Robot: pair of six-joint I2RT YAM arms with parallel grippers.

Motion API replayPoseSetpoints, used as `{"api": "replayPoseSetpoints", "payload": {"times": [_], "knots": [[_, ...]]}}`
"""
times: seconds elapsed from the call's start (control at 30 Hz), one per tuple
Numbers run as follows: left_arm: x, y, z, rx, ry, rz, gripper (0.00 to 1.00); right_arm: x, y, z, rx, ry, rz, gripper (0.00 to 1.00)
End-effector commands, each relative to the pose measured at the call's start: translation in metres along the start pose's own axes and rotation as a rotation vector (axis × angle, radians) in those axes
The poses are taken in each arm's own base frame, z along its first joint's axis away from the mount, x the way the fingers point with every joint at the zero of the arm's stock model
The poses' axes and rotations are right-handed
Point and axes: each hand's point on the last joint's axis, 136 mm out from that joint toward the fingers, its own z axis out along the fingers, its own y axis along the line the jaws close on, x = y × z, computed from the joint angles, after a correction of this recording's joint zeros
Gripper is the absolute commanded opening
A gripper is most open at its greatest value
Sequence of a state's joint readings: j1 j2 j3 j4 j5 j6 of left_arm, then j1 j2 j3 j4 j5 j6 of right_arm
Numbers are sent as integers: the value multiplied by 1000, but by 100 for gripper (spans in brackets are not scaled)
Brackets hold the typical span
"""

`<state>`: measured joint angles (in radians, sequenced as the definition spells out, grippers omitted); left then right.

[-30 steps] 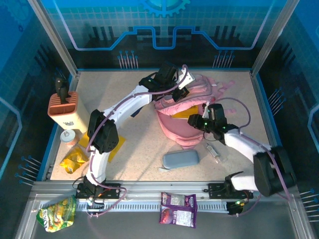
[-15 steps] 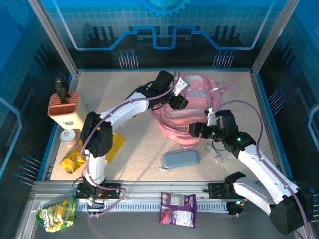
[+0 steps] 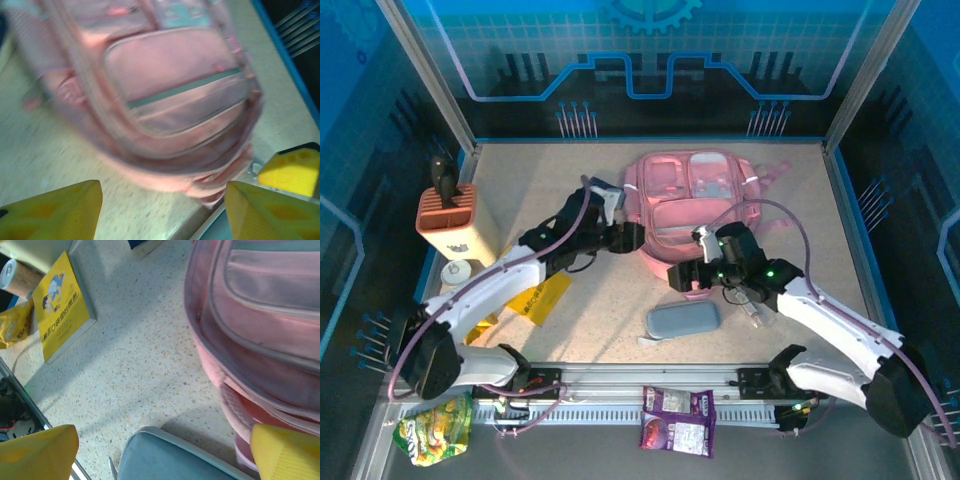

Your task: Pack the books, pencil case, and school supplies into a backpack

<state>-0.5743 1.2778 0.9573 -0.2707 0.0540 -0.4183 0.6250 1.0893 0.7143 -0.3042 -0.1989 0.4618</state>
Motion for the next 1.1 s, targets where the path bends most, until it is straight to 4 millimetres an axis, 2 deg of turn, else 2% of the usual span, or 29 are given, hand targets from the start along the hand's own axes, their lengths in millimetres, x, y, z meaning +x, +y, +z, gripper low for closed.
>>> {"api": "replayPoseSetpoints", "payload": {"times": [0.0, 0.3, 0.57, 0.7, 0.97, 1.07], "knots": [[21, 48, -20, -183, -12, -161, 70, -12, 19, 12, -27, -41, -74, 93], [71, 160, -65, -550, -26, -496, 78, -2, 42, 55, -32, 23, -144, 100], [124, 226, -96, -801, -68, -778, 91, -1, 46, 74, -64, 47, -118, 100], [146, 242, -102, -855, -77, -889, 99, 1, 47, 82, -76, 69, -118, 100], [175, 263, -117, -991, -77, -1014, 99, 1, 50, 96, -95, 92, -108, 100], [180, 268, -113, -992, -62, -1040, 99, 2, 48, 98, -91, 96, -107, 100]]}}
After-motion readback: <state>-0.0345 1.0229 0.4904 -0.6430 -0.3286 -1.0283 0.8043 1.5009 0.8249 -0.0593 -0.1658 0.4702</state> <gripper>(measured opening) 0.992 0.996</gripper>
